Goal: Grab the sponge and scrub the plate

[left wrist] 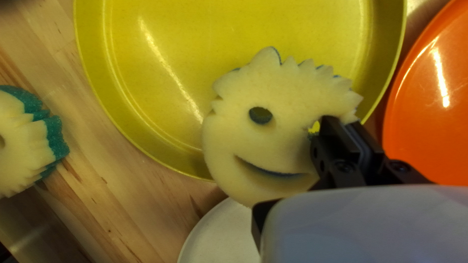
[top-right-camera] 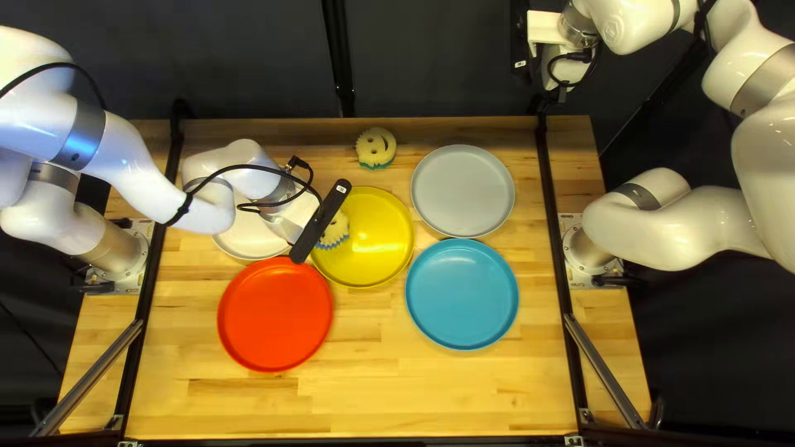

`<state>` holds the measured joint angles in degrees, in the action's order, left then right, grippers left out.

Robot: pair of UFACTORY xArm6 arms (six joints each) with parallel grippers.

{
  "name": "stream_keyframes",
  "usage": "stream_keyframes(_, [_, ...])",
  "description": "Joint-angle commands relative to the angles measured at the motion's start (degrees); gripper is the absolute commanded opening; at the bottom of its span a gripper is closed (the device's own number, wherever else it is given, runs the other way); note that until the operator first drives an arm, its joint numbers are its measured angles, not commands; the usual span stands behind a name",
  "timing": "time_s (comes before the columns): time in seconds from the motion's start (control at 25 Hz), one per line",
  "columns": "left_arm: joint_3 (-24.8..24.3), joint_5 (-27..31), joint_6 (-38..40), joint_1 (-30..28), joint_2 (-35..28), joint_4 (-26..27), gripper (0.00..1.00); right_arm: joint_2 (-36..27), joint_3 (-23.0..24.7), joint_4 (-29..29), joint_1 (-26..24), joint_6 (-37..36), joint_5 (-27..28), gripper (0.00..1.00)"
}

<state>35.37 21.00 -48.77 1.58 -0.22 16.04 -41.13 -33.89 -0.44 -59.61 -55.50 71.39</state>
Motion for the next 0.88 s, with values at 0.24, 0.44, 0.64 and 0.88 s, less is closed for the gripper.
stream_keyframes(0.24, [4.5,-1.4,-0.8,-1.6,6.2,2.2,0.0,0.0,0.0,0.0,0.0,0.0,0.0,1.0])
stream_keyframes(0.44, [6.6,-3.2,-1.5,-3.9,9.6,4.2,0.0,0.0,0.0,0.0,0.0,0.0,0.0,1.0])
stream_keyframes(0.64, [7.3,-4.4,-4.7,-5.0,11.8,8.0,0.0,0.0,0.0,0.0,0.0,0.0,0.0,1.0])
stream_keyframes(0.88, [8.1,-3.8,-10.2,-2.6,13.2,11.7,0.0,0.0,0.0,0.0,0.0,0.0,0.0,1.0])
